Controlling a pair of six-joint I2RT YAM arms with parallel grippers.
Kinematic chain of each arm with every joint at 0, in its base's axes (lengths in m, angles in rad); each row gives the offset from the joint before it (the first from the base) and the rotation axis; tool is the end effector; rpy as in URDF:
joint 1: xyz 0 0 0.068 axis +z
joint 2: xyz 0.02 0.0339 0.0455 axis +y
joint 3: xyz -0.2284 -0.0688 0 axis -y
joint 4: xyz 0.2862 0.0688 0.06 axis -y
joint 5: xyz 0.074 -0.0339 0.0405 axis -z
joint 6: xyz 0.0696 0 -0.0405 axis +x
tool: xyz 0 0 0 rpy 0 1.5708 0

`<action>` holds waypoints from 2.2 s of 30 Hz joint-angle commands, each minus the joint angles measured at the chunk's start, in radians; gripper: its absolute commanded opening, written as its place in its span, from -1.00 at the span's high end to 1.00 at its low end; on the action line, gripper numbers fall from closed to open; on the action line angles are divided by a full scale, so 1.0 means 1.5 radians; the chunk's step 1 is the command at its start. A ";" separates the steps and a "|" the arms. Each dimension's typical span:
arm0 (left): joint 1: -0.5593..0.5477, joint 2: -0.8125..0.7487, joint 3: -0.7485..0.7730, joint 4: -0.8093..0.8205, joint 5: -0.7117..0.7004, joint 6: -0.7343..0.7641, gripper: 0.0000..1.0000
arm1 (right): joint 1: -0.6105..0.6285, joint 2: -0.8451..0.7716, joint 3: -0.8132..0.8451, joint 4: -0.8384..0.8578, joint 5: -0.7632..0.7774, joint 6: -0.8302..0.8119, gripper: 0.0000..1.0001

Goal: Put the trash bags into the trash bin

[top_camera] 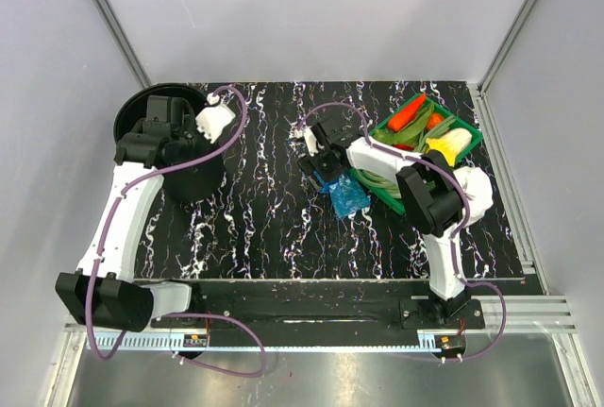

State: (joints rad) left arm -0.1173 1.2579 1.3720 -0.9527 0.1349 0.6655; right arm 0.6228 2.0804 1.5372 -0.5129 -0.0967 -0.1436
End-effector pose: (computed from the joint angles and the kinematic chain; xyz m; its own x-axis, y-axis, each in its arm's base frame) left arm 0.3195 -0.0471 0.3167 -0.4543 0.6696 -0.5876 0.6175 0.7121 0.3341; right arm 0.3843 0.2843 0.0916 -0.6111 -0.6142 -0.4992 -0.7140 0.7000 0.0127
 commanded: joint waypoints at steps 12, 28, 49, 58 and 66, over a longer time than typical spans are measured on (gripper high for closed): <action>0.004 -0.035 0.028 0.052 -0.029 0.011 -0.91 | 0.007 0.000 0.027 0.014 0.014 0.013 -0.07; -0.032 -0.071 0.149 0.023 0.050 -0.053 -0.98 | 0.055 -0.130 -0.042 -0.031 0.056 0.046 0.16; -0.139 -0.152 -0.072 0.135 0.177 -0.088 -0.98 | 0.102 -0.259 -0.119 -0.076 0.105 0.032 -0.09; -0.199 -0.029 -0.124 0.254 0.187 -0.046 -0.92 | -0.005 -0.327 -0.203 -0.088 -0.001 0.022 -0.06; -0.259 0.119 -0.078 0.287 0.190 0.072 -0.92 | -0.017 -0.287 -0.267 -0.044 -0.081 -0.010 -0.15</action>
State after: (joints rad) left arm -0.4694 1.3617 1.1824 -0.5983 0.3935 0.6701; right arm 0.6006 1.6199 1.1526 -0.6250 -0.1284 -0.1215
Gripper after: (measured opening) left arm 0.965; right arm 0.570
